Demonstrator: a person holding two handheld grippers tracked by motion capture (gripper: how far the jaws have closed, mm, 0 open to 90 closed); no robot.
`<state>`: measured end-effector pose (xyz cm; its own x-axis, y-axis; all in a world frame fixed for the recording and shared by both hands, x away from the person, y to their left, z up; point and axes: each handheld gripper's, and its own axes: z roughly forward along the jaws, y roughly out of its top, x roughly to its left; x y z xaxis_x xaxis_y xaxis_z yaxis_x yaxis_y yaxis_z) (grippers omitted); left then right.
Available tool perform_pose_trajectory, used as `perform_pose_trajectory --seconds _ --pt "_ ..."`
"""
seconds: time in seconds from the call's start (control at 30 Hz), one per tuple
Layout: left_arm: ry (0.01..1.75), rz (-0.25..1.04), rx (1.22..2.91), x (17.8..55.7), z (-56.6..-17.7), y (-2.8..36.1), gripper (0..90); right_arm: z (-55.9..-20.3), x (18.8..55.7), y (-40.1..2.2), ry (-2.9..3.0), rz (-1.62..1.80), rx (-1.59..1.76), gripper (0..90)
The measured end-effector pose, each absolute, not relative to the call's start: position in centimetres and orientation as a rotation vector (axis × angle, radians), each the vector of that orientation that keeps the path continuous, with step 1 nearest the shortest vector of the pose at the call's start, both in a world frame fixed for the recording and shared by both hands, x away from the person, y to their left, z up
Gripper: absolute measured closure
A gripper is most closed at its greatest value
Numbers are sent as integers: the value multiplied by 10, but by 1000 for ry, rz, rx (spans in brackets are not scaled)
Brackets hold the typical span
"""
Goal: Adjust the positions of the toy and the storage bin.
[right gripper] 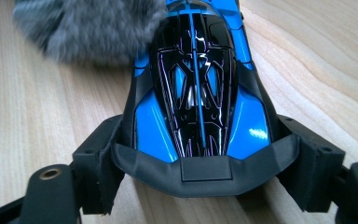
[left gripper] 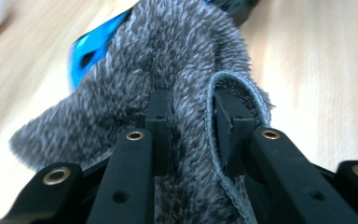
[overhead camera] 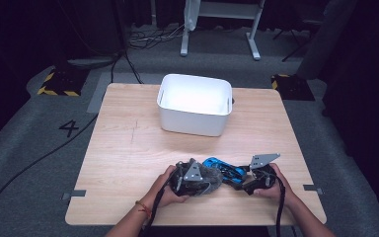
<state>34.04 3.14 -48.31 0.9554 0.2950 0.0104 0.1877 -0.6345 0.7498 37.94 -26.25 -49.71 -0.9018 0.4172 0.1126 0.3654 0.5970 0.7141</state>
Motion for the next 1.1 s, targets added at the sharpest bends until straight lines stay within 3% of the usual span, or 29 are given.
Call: perform_pose_trajectory --seconds 0.23,0.33,0.73,0.93,1.1 --pt "226 182 2262 331 -479 1 699 -492 387 -263 2814 1280 822 249" --pt "213 253 2327 329 -481 -8 701 -492 388 -261 2834 1269 848 249" --pt "232 321 2408 342 -483 20 716 -491 387 -256 2847 1211 804 250" --pt "359 362 2429 348 -480 51 715 -491 384 -257 2841 1181 744 250" --pt "687 326 2289 374 -476 93 716 -491 378 -257 2829 1136 626 249"
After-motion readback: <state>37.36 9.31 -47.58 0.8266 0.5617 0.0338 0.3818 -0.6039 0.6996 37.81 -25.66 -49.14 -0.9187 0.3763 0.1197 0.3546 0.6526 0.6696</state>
